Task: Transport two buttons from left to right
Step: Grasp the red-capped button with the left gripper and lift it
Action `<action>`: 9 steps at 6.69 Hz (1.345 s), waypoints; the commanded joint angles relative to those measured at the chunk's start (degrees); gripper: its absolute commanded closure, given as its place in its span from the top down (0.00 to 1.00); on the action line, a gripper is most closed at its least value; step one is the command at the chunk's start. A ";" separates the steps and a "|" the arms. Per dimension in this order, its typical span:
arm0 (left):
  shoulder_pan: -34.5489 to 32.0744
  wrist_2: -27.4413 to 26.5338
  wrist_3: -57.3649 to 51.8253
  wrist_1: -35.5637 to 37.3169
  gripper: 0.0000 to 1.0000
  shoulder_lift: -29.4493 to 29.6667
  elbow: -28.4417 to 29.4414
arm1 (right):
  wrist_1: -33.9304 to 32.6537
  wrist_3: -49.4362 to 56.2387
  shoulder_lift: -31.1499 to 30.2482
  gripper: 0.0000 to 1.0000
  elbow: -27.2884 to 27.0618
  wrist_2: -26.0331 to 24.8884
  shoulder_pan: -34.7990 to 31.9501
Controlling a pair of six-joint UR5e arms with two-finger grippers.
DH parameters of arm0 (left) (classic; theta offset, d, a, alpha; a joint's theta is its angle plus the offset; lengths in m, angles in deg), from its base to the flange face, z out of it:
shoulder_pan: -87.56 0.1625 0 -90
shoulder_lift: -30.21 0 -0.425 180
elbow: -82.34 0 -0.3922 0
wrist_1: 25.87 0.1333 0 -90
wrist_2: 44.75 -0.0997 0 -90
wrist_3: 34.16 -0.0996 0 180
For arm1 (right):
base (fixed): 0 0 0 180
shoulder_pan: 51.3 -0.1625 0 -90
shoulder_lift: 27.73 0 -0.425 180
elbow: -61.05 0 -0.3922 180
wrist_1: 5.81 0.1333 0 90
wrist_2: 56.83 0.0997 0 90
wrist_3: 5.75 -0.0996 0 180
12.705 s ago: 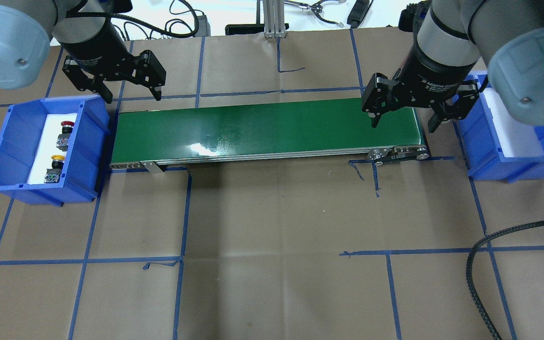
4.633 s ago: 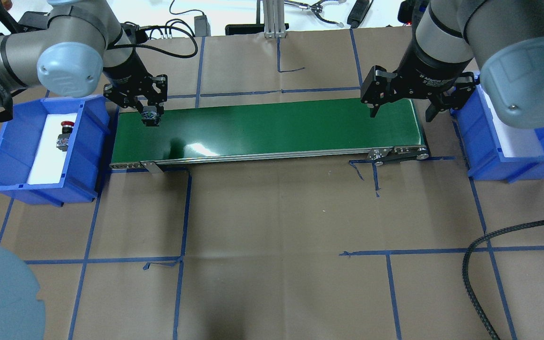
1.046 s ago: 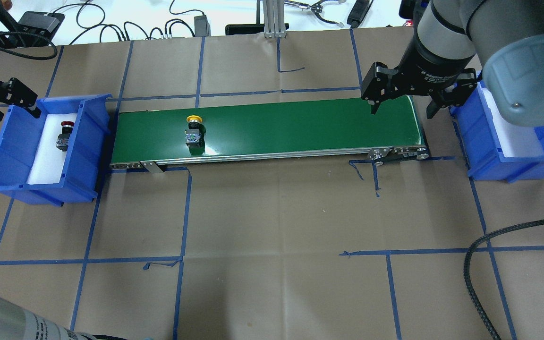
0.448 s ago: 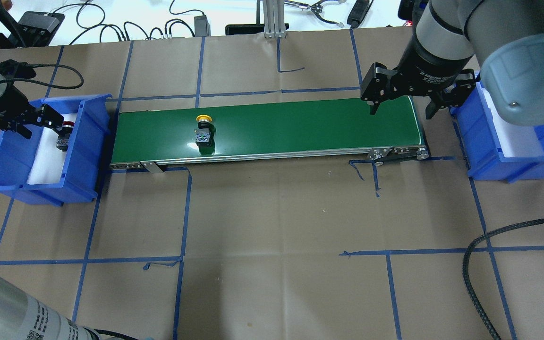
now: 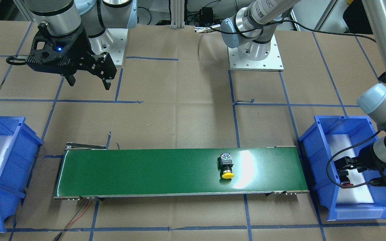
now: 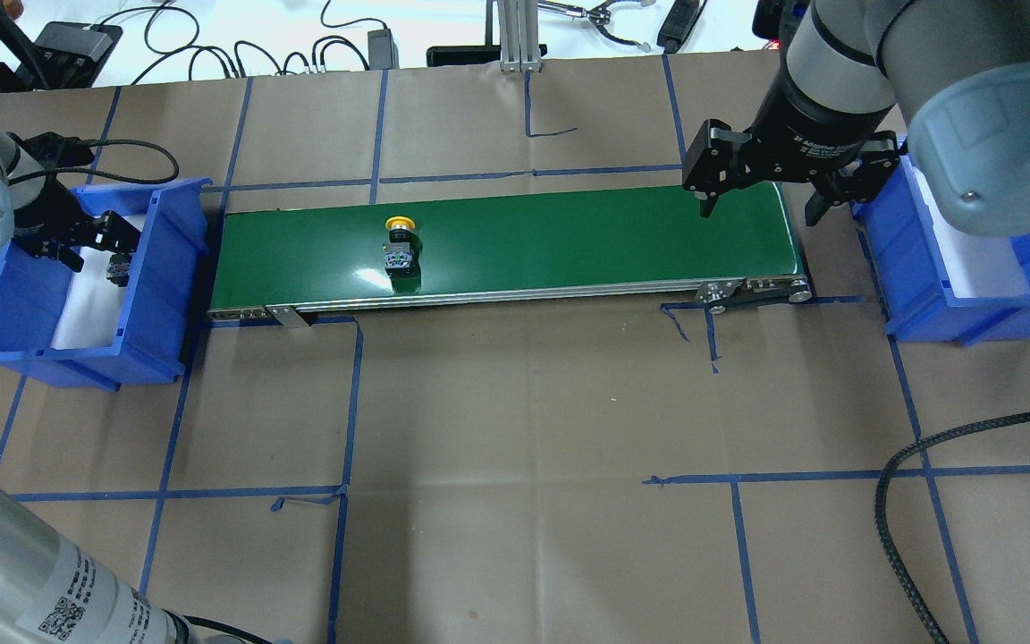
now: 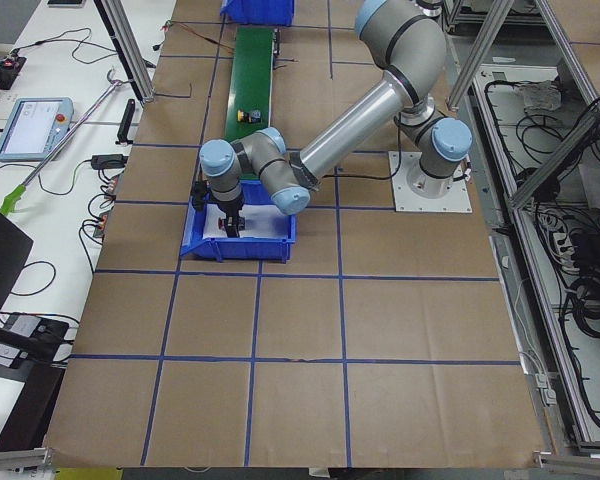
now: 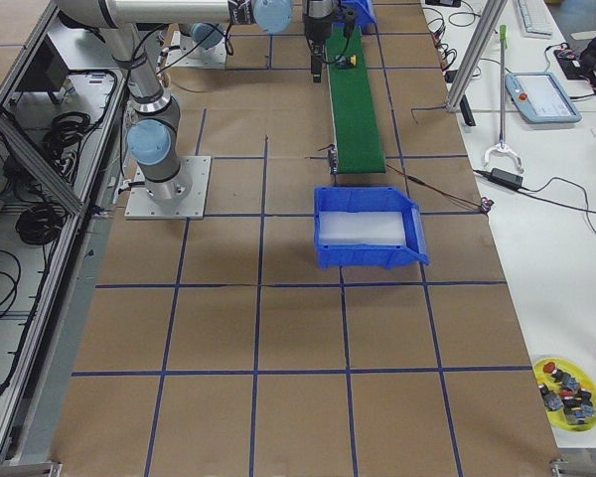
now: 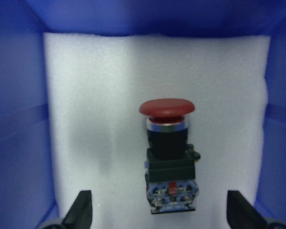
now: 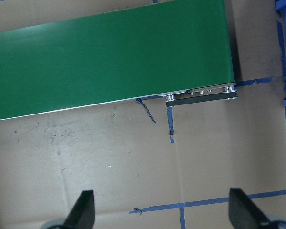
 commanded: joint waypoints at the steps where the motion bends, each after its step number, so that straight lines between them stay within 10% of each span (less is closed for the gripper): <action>1: -0.48 -0.09 0.35 0.83 1.00 0.92 0.24 | 0.00 -0.01 0.00 1.00 0.06 0.00 0.00; 2: -0.65 -0.09 0.26 0.92 0.89 1.01 0.42 | 0.00 -0.01 0.00 1.00 0.15 0.00 0.00; 5: -0.92 0.17 0.44 0.92 0.11 0.84 0.86 | 0.00 -0.01 -0.08 1.00 0.06 0.00 0.00; 9: -0.83 -0.09 -0.18 -8.36 0.02 -6.70 4.89 | 0.00 -0.01 0.00 1.00 0.06 0.00 0.00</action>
